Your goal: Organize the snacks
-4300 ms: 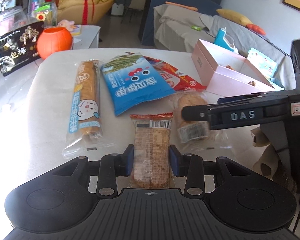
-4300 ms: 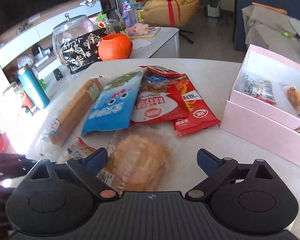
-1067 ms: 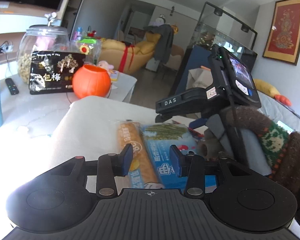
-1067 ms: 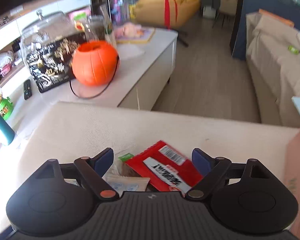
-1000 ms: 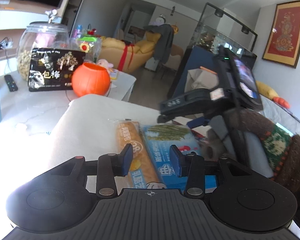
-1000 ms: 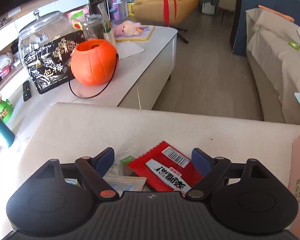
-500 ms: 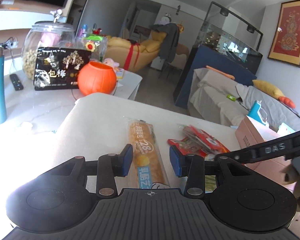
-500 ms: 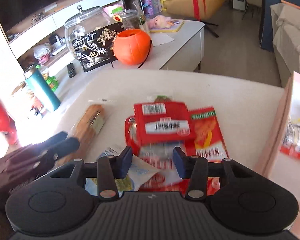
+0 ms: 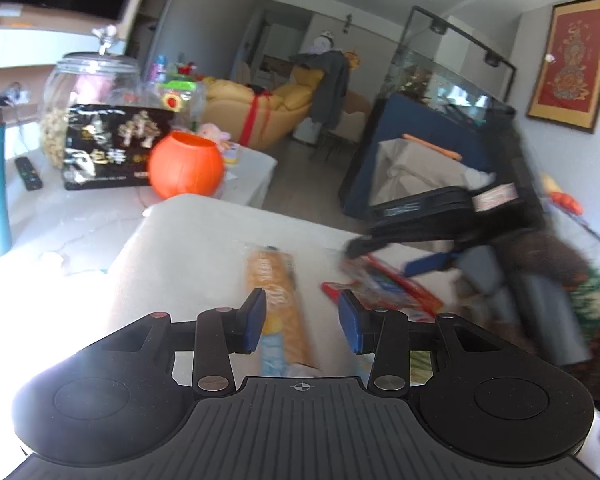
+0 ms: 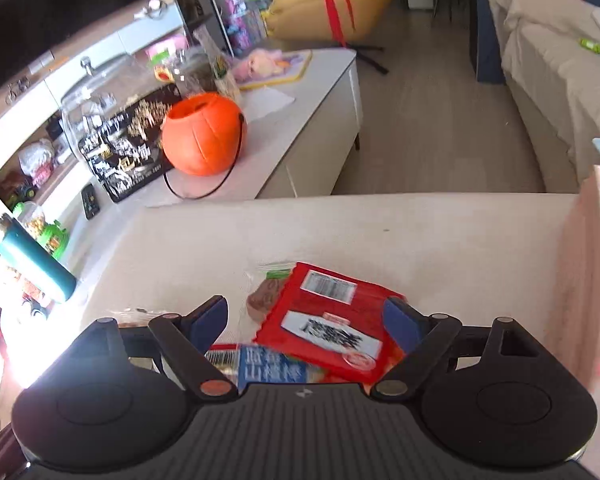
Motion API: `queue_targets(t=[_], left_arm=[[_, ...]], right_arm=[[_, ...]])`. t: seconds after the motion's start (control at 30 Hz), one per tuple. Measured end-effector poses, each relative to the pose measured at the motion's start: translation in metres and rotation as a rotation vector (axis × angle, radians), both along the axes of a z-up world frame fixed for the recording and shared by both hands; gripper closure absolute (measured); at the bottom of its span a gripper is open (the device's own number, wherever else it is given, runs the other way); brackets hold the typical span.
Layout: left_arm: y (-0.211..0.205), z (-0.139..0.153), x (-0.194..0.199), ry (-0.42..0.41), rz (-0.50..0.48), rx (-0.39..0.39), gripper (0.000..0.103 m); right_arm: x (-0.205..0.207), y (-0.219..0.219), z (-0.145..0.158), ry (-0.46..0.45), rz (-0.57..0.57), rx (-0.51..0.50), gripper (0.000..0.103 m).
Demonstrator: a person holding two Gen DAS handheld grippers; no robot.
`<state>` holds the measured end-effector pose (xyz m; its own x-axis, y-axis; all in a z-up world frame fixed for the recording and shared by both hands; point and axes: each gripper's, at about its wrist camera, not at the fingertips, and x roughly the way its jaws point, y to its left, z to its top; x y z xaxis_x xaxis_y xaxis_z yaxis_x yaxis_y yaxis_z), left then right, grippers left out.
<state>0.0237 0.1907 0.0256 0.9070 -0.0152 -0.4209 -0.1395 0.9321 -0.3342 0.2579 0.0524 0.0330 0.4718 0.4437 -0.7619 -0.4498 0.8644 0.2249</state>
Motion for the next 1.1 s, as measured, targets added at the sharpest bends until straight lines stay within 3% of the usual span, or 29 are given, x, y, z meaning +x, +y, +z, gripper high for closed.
queue_targets(t=[0.07, 0.13, 0.23, 0.3, 0.4, 0.47, 0.57, 0.7, 0.77, 0.83, 0.9, 1.0, 1.1], left_arm=[[-0.007, 0.008, -0.006, 0.031, -0.085, -0.01, 0.059], [-0.023, 0.012, -0.01, 0.073, -0.16, 0.03, 0.059], [-0.05, 0.011, -0.012, 0.116, -0.262, 0.104, 0.059], [-0.066, 0.009, -0.012, 0.133, -0.307, 0.158, 0.059], [-0.089, 0.001, -0.011, 0.18, -0.338, 0.28, 0.059], [-0.097, -0.003, -0.012, 0.193, -0.346, 0.344, 0.058], [-0.101, -0.004, -0.009, 0.204, -0.331, 0.397, 0.056], [-0.092, 0.002, 0.007, 0.224, -0.252, 0.393, 0.056], [-0.082, 0.015, 0.019, 0.219, -0.227, 0.329, 0.059], [-0.066, 0.03, 0.038, 0.189, -0.221, 0.197, 0.059], [-0.053, 0.04, 0.066, 0.184, -0.213, 0.078, 0.059], [-0.037, 0.036, 0.124, 0.256, -0.151, -0.022, 0.059], [-0.025, 0.017, 0.175, 0.329, -0.032, -0.029, 0.06]], right_arm=[[-0.004, 0.013, -0.003, -0.036, 0.014, -0.042, 0.021], [-0.014, 0.018, -0.002, -0.066, 0.064, -0.096, 0.038], [-0.039, 0.013, 0.003, -0.113, 0.123, -0.183, 0.051], [-0.055, 0.001, 0.009, -0.109, 0.157, -0.158, 0.057], [-0.076, -0.025, 0.018, -0.022, 0.196, -0.076, 0.081], [-0.091, -0.041, 0.021, 0.0, 0.21, -0.062, 0.089], [-0.116, -0.065, 0.018, -0.017, 0.221, -0.09, 0.089], [-0.141, -0.1, 0.012, -0.045, 0.193, -0.103, 0.089], [-0.151, -0.116, 0.008, -0.072, 0.159, -0.104, 0.081], [-0.159, -0.129, 0.003, -0.116, 0.116, -0.112, 0.048], [-0.165, -0.142, -0.002, -0.157, 0.07, -0.102, 0.035], [-0.17, -0.154, -0.01, -0.195, 0.019, -0.095, 0.035], [-0.177, -0.164, -0.016, -0.229, -0.023, -0.089, 0.035]])
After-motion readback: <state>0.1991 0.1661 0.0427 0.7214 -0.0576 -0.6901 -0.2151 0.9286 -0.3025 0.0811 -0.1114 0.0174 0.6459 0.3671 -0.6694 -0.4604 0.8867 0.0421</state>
